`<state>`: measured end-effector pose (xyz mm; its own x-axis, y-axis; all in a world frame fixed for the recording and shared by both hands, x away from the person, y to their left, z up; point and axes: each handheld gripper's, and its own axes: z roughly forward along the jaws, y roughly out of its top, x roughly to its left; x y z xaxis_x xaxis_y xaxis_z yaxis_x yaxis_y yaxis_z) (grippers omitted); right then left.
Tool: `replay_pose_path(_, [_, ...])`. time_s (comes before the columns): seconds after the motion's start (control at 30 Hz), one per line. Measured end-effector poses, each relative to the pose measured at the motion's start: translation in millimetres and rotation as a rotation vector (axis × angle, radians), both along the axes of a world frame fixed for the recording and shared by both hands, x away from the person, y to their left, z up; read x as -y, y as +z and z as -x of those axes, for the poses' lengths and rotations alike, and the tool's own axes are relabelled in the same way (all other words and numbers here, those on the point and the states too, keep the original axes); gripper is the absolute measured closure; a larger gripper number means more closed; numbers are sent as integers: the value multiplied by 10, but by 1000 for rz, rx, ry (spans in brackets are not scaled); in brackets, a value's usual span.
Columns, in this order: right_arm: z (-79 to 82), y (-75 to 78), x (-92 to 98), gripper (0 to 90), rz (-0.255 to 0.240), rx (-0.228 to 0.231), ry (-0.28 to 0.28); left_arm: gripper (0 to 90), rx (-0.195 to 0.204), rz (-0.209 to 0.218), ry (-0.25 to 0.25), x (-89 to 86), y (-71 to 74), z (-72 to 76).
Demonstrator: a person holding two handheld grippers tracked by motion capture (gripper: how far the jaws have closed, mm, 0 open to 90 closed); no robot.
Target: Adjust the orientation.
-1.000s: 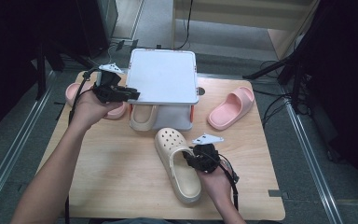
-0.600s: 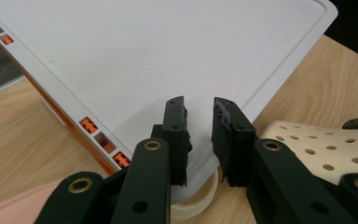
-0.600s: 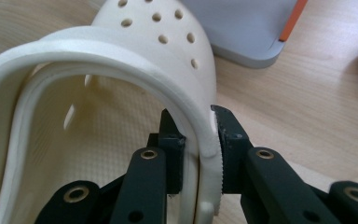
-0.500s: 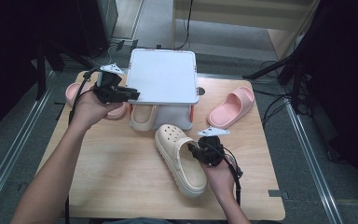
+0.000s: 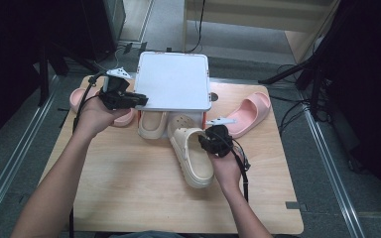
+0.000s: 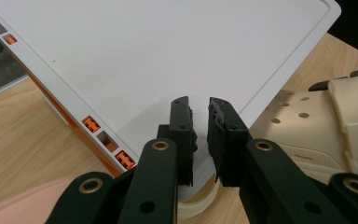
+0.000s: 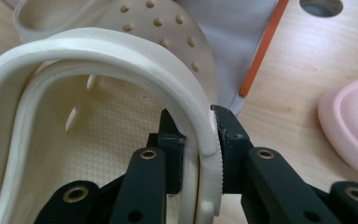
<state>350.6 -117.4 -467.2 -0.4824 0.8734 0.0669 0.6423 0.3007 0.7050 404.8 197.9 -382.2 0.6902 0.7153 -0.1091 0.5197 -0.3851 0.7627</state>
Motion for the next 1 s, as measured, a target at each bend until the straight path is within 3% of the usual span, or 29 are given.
replay_pose_path(0.23, [-187, -10, -154, 759, 34, 6, -42, 795, 2, 0, -3, 0, -2, 0])
replay_pose_path(0.5, [-289, -62, -277, 732, 42, 19, -96, 793, 4, 0, -4, -1, -2, 1])
replay_pose_path(0.63, [-273, -92, -294, 700, 36, 32, -94, 792, 5, 1, -4, -2, -4, 1])
replay_pose_path(0.87, [-252, -97, -237, 568, -19, -6, -59, 788, 2, 2, -7, -4, -2, -1])
replay_pose_path(1.0, [-178, -34, -206, 535, -25, 18, -51, 780, 2, 6, -8, -5, -5, -1])
